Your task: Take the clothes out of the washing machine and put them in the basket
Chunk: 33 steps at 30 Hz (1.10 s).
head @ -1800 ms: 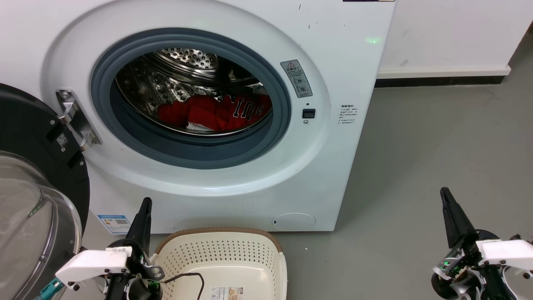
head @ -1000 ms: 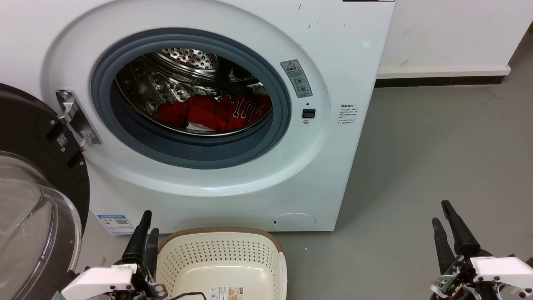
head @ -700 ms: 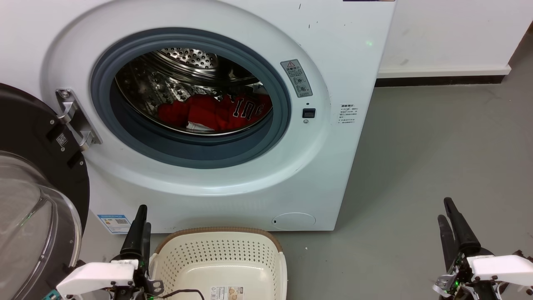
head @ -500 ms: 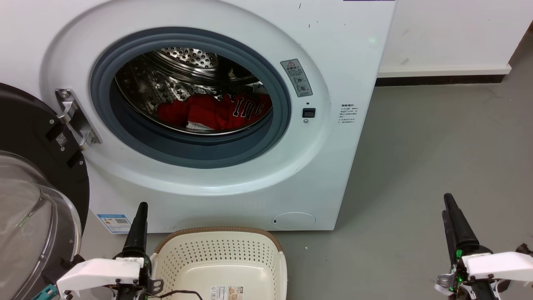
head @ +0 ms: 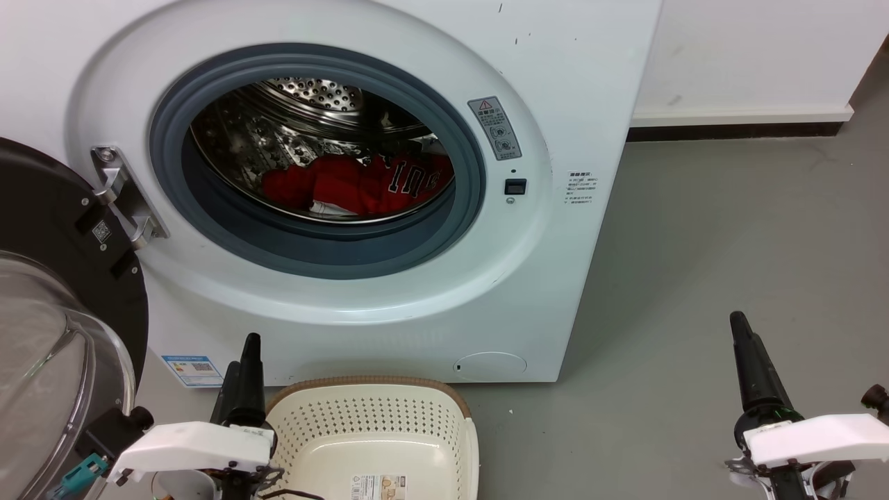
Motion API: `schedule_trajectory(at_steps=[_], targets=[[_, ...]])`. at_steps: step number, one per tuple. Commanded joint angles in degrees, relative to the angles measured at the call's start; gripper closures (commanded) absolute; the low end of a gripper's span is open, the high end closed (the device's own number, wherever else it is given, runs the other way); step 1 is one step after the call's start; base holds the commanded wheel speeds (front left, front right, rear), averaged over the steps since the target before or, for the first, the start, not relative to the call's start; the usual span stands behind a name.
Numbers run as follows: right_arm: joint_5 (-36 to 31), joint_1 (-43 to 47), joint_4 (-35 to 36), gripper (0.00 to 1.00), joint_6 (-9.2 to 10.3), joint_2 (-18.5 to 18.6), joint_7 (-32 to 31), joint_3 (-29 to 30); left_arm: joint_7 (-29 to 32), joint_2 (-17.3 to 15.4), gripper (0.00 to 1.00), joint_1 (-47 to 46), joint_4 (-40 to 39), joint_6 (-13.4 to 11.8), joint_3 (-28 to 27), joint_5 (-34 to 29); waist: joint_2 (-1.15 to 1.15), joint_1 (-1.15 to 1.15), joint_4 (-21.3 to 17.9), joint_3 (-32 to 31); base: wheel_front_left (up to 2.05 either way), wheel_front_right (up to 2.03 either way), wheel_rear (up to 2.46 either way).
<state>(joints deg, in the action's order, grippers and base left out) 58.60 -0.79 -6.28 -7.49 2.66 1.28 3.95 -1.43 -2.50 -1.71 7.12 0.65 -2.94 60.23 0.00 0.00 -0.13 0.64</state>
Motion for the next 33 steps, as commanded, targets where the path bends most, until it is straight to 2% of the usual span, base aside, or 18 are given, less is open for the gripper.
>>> schedule_trajectory(at_steps=[1,6,33], targets=[[-3.3,0.0,1.8,0.0,0.0,0.3,0.9,-0.3,-0.8,-0.2,0.0,-0.3,-1.6,-0.7,0.4,-3.3,0.0,0.0,0.0,0.0,0.0,0.0,0.0],[-8.6,0.5,3.0,0.0,0.0,0.3,1.9,-0.7,-1.9,-0.3,0.0,0.1,-2.5,-1.7,1.3,-8.9,0.0,0.0,0.0,0.1,0.0,0.0,0.0],[-32.4,3.0,8.7,0.0,0.0,0.3,6.6,-2.7,-6.5,-2.3,0.0,1.8,-7.5,-6.0,6.5,-29.7,0.0,0.0,-0.2,0.3,0.0,0.0,0.0]])
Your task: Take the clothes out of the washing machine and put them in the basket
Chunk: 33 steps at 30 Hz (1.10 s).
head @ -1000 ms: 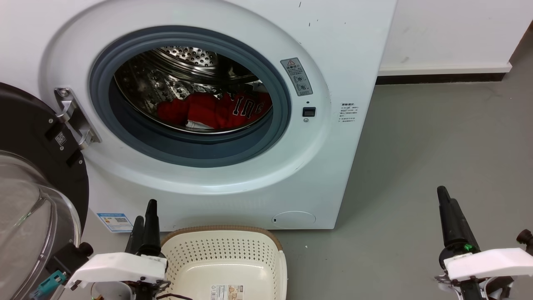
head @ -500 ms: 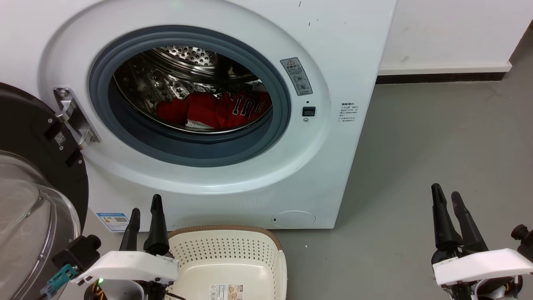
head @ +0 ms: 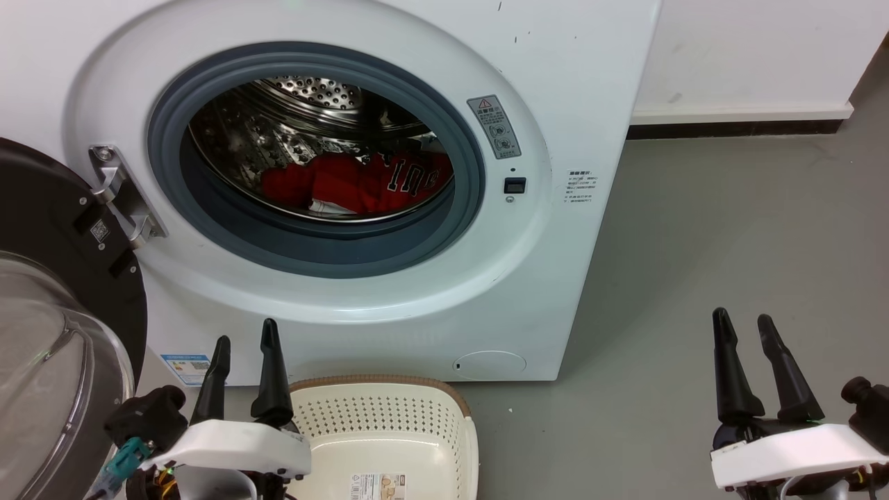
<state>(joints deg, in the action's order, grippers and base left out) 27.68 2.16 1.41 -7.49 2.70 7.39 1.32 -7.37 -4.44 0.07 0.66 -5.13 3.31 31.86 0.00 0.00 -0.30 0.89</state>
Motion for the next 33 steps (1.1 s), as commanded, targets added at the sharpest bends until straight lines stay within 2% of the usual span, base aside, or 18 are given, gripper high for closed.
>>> schedule_trajectory(at_steps=[1,13,16,33], targets=[[-2.1,0.1,1.1,0.0,0.0,0.3,0.6,-0.2,-0.7,-0.5,0.0,0.1,-1.1,-0.4,0.5,-1.9,0.0,0.0,0.0,0.0,0.0,0.0,0.0],[-9.9,1.4,2.8,0.0,0.0,0.3,2.4,-0.8,-2.5,-1.4,0.0,0.9,-2.0,-2.5,2.4,-9.0,0.0,0.0,0.1,-0.1,0.0,0.0,0.0],[-13.8,2.0,3.8,0.0,0.0,0.3,3.3,-1.1,-3.4,-1.5,0.0,1.5,-2.5,-3.3,3.1,-12.6,0.0,0.0,0.1,-0.2,0.0,0.0,0.0],[-20.5,3.5,5.7,0.0,0.01,0.3,5.5,-1.1,-5.6,-0.5,0.0,2.8,-3.5,-2.6,2.3,-20.4,0.0,0.0,0.2,-0.1,0.0,0.0,0.0]])
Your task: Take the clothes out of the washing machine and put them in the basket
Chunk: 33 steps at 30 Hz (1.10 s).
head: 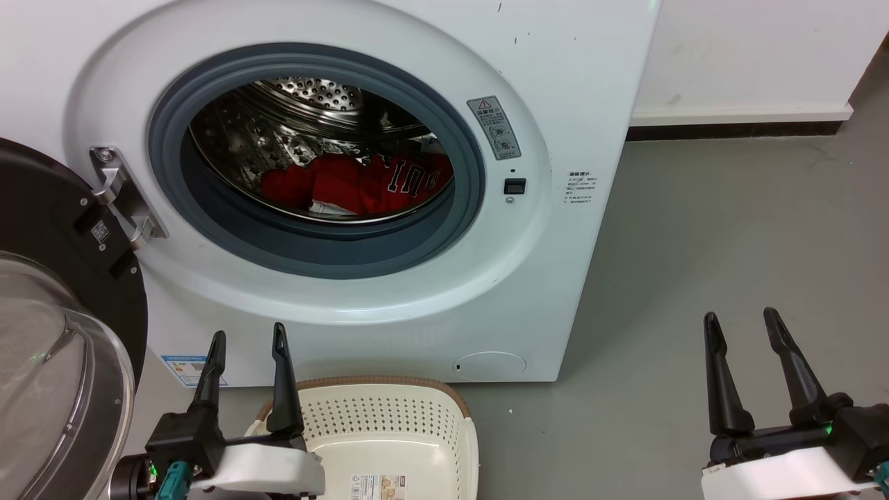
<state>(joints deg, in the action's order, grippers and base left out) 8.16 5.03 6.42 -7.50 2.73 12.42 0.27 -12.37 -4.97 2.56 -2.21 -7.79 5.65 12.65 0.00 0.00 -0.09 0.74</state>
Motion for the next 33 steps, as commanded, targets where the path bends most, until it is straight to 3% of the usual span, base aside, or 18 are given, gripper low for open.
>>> schedule_trajectory(at_steps=[1,24,33], targets=[[-1.4,0.7,0.8,0.0,0.02,0.2,0.5,-0.1,-0.6,0.1,0.0,0.4,-0.6,0.1,-0.1,-1.7,0.0,0.0,0.0,0.0,0.0,0.0,0.0],[-8.4,2.3,2.5,0.0,0.02,0.2,2.8,-0.3,-2.9,1.1,0.0,2.0,-1.2,-0.2,-0.6,-11.7,0.0,0.0,-0.2,0.2,0.0,0.0,0.0],[-7.0,2.2,1.8,0.0,0.02,0.2,2.8,-0.2,-2.9,1.6,0.0,1.9,-0.3,0.9,-1.6,-10.8,0.0,0.0,-0.2,0.3,0.0,0.0,0.0]])
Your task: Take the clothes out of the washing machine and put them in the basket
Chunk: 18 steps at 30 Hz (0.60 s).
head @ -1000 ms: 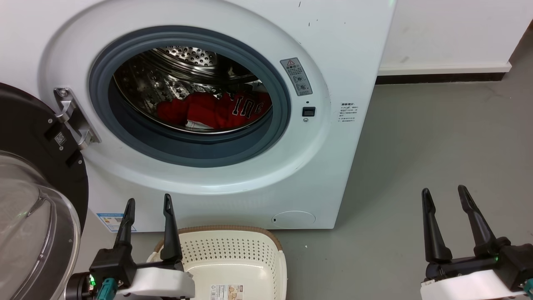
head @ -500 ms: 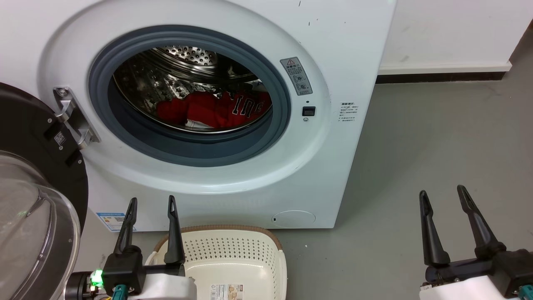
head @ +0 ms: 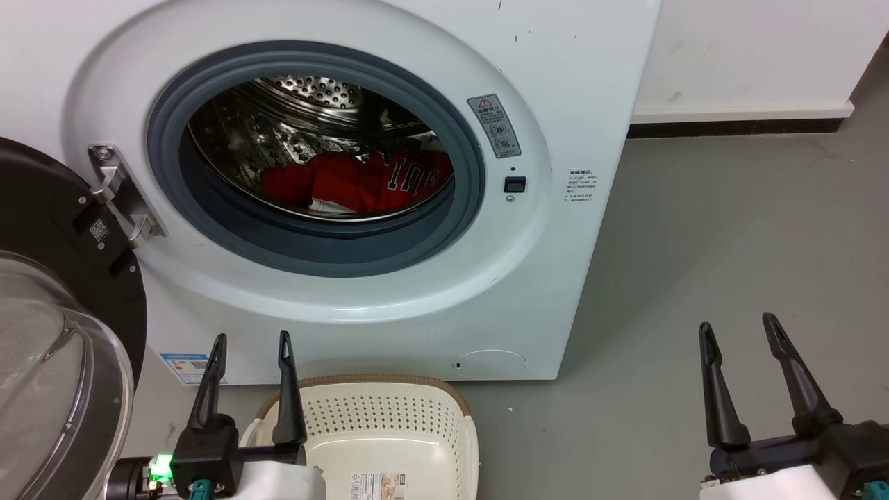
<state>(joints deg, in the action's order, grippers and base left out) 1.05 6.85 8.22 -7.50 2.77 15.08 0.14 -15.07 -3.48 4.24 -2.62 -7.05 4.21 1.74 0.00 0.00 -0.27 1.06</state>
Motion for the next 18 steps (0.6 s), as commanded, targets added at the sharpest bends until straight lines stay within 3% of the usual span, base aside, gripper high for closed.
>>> schedule_trajectory(at_steps=[1,13,18], targets=[[0.3,0.4,-0.1,0.0,0.03,0.2,0.1,0.0,-0.2,0.1,0.0,0.3,0.2,0.3,-0.3,0.1,0.0,0.0,0.0,0.0,0.0,0.0,0.0],[0.8,-0.2,-0.2,0.0,0.03,0.2,0.1,-0.4,-0.2,0.5,0.0,0.0,1.5,0.0,-1.7,0.5,0.0,0.0,-0.7,0.5,0.0,0.0,0.0],[0.9,-1.6,0.3,0.0,0.02,0.2,0.1,-0.5,-0.2,0.6,0.0,-3.6,3.4,1.4,-3.1,1.6,0.0,0.0,-1.7,2.4,0.0,0.0,0.0]])
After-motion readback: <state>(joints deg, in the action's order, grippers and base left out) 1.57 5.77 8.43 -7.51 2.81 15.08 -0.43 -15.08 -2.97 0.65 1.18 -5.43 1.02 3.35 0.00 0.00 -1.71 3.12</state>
